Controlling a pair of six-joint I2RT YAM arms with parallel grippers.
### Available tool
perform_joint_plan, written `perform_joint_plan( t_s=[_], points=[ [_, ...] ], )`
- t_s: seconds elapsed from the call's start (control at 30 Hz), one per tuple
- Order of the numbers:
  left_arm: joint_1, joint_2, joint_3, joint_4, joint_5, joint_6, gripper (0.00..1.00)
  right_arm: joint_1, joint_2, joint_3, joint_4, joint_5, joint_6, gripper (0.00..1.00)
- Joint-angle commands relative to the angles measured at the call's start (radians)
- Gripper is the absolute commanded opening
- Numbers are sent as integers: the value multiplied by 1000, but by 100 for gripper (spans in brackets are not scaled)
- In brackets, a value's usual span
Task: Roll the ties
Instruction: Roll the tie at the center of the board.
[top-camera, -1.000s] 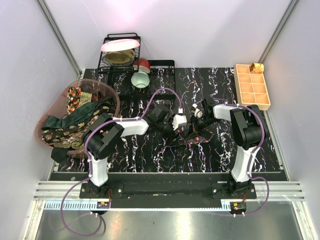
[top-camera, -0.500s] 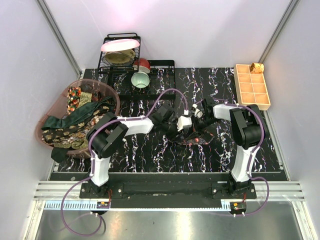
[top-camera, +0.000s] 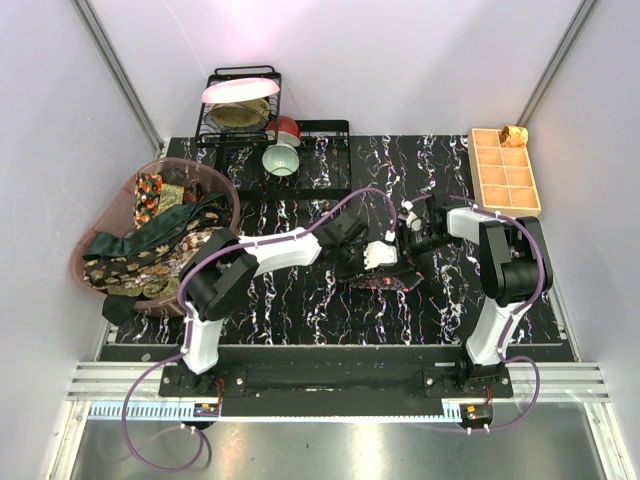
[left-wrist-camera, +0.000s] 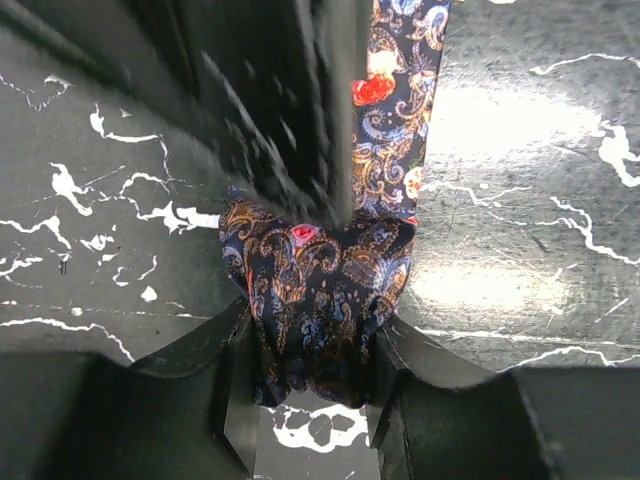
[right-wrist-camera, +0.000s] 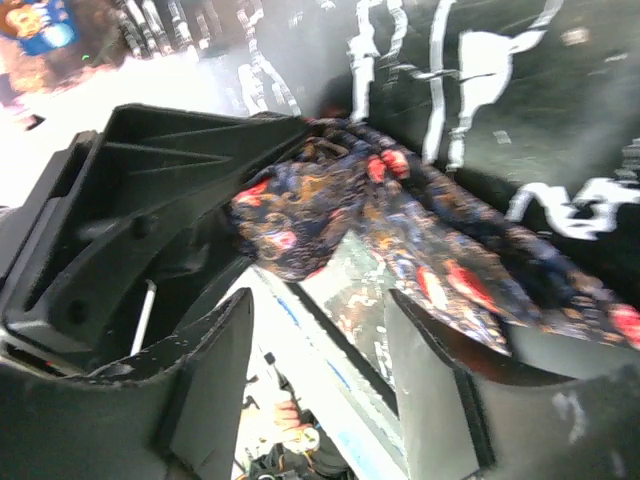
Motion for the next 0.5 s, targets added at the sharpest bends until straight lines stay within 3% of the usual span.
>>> perform_joint_plan(
  t_s=[0.0, 0.27, 0.37, 0.47],
  points=[
    [-27, 63, 31, -153, -159, 26, 40, 26, -40, -33, 82, -88, 47, 62],
    [-37, 75, 50, -167, -150, 17, 41, 76, 17, -41, 217, -48, 110, 56],
    [-37, 75, 47, -168, -141, 23, 41, 92, 29, -41, 233, -51, 112, 49],
    [-37, 75, 45, -165, -128, 28, 41, 94, 32, -48, 231, -40, 104, 37]
  ],
)
